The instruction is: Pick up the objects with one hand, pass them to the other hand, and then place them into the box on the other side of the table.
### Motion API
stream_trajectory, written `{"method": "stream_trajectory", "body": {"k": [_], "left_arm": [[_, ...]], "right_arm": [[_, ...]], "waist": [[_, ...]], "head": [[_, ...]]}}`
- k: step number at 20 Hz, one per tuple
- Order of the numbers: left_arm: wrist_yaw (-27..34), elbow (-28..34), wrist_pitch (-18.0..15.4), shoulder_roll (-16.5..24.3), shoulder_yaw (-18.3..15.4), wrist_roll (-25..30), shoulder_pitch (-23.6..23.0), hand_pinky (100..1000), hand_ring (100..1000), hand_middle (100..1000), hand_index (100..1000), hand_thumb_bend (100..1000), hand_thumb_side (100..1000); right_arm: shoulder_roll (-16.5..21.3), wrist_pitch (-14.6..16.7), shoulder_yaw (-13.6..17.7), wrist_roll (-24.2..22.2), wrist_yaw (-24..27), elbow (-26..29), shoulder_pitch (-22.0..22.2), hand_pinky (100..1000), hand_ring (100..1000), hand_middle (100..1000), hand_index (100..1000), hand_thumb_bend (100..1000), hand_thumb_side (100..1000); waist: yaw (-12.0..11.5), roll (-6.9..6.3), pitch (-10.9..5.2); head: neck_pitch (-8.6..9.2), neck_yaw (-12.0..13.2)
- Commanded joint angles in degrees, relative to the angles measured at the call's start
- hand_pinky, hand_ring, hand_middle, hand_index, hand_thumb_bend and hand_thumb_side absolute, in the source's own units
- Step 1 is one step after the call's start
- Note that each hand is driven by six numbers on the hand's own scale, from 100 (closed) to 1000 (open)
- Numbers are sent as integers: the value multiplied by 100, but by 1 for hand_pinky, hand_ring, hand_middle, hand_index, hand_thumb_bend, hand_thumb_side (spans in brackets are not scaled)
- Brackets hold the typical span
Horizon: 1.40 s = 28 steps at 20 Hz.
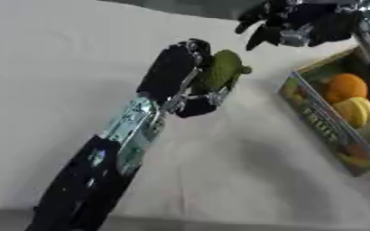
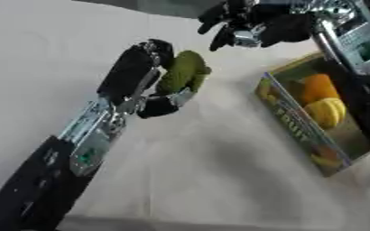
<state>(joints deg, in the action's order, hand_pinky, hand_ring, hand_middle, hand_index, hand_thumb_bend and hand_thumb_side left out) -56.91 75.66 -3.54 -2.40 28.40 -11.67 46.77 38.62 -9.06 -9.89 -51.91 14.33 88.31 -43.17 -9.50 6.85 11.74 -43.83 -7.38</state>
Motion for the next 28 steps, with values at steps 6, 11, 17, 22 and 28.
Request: {"method": "stream_trajectory", "body": {"k": [6, 11, 17, 22, 28], "left_arm": [[-71, 178, -49, -60, -17, 39, 201, 488, 475, 399, 305, 100, 291], [-93, 220, -50, -99, -8, 63, 257, 488, 475, 399, 306, 100, 291], [-88, 260, -58, -171, -6, 70, 324, 488, 476, 399, 308, 100, 290], [-70, 282, -70, -208, 22, 87, 336, 486, 475, 399, 309, 100, 290], [-91, 261, -61, -270, 23, 88, 415, 488, 475, 399, 310, 100, 289]], "right_arm": [[72, 230, -42, -5, -263, -137, -120, 914, 793, 896, 952, 100, 299], [6, 493, -165, -5, -475, -339, -129, 917, 799, 896, 949, 100, 240], [-71, 652, -222, -5, -610, -484, -142, 917, 801, 896, 948, 100, 239], [-99, 791, -249, -5, -668, -524, -147, 919, 803, 897, 951, 100, 271], [-134, 820, -302, -5, -599, -529, -147, 916, 799, 893, 949, 100, 312]], "waist": [[-14, 90, 19], [-45, 102, 45], [-80, 112, 62], [-91, 108, 85], [-127, 118, 108]], "head": [[-29, 40], [-29, 30], [-29, 25], [-29, 21], [-29, 0]]}}
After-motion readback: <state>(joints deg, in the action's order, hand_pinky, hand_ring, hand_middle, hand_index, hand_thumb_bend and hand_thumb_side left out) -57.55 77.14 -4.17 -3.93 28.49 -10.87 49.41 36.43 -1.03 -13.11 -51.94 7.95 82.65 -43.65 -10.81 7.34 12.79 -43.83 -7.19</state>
